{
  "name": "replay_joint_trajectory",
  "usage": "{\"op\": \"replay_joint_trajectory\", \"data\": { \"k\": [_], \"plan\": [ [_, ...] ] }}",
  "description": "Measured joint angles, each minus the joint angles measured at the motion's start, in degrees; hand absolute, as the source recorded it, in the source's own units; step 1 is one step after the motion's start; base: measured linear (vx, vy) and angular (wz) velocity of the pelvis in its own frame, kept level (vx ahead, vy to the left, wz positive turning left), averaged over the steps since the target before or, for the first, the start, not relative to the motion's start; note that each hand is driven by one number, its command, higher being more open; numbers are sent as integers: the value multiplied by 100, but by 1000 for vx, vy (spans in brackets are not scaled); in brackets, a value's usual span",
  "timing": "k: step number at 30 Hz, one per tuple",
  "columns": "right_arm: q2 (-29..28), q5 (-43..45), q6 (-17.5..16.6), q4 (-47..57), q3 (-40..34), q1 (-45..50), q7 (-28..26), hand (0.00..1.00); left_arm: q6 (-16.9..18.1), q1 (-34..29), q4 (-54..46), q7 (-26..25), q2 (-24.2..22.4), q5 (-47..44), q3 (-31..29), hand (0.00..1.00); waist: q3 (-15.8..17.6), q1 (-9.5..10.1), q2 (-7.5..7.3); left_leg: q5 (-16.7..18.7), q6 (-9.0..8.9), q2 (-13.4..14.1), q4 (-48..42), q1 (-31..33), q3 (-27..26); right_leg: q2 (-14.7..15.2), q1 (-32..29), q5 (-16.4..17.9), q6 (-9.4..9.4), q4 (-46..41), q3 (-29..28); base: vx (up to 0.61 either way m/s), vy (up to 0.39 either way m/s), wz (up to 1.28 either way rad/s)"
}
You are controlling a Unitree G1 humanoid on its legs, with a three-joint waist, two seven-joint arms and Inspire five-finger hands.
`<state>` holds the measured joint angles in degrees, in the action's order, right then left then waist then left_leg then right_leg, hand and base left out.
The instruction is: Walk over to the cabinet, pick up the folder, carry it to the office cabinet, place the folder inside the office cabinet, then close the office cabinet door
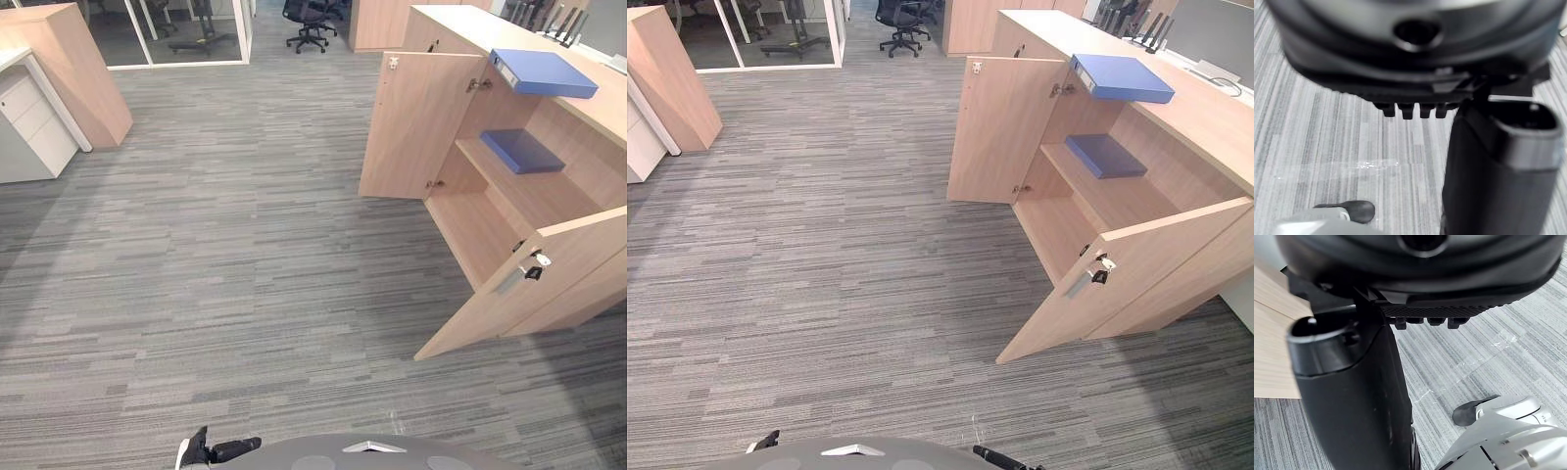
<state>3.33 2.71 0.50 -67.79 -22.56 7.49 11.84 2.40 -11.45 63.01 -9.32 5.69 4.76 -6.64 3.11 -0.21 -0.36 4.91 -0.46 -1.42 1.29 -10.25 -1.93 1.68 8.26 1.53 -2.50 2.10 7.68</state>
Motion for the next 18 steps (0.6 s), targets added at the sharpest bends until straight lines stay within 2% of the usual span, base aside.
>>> {"op": "replay_joint_trajectory", "data": {
  "k": [18],
  "plan": [
    [-21, -3, -5, 3, 21, -53, -8, 100, 17, -3, -57, 80, 31, -9, 7, 100, 114, -1, -53, -29, 6, 4, 138, -116, -63, -11, 81, -24, -3, 103, -11, -17, -8, 0]
  ]
}}
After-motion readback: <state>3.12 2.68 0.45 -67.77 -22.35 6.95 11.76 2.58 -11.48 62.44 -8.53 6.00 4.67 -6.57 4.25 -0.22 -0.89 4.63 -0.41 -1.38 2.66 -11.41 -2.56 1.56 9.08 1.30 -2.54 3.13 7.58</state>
